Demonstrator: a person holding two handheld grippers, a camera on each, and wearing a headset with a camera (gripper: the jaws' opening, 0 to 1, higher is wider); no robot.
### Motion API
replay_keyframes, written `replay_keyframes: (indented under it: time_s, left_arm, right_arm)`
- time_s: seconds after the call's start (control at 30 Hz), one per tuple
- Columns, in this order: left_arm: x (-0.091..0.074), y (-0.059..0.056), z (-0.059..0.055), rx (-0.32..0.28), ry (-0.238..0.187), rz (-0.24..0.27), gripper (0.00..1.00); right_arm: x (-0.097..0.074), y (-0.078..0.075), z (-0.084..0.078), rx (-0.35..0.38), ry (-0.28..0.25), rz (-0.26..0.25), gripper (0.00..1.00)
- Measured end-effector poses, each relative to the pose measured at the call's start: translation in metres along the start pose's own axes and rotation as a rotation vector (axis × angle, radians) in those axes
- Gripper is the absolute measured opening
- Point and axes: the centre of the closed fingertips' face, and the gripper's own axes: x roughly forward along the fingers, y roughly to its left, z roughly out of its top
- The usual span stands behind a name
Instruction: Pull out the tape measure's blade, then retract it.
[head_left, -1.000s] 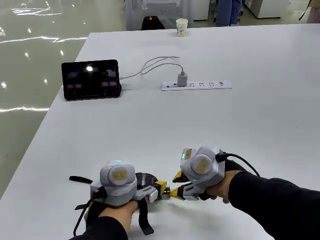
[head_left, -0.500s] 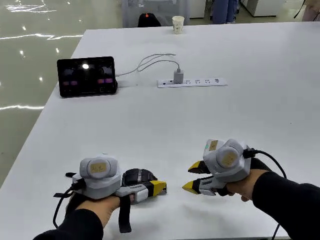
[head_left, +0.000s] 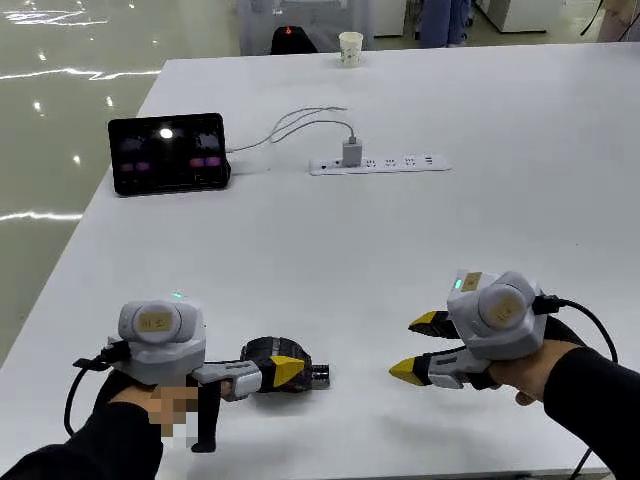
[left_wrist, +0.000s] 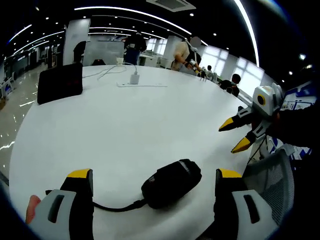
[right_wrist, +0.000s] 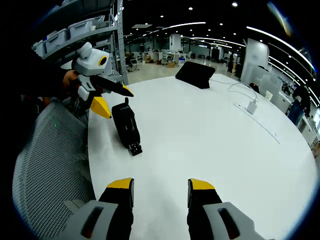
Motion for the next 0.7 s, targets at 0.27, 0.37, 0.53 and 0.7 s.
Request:
replay_keyframes:
  time_s: [0.27,0.37,0.53,0.7]
  left_arm:
    - [-0.016,-0.001,-0.014,0.087,0.051,-0.072,0.99]
    - [-0.023,0.002,-0.018,0.125,0.06,-0.084,0.99]
    - [-0.03,0.008,-0.022,0.155,0.075,-0.091,0.99]
    - [-0.036,0.016,-0.019,0.157,0.058,-0.096,0.99]
  right_arm:
    - [-0.016,-0.008,-0.02,0.038,-0.012,-0.022,0.52]
    - [-0.023,-0.011,-0.033,0.046,-0.001,-0.037,0.56]
    - [-0.036,-0.017,-0.05,0.073,0.005,-0.063,0.62]
    - [-0.052,-0.019,-0.058,0.077,-0.026,-0.064,0.7]
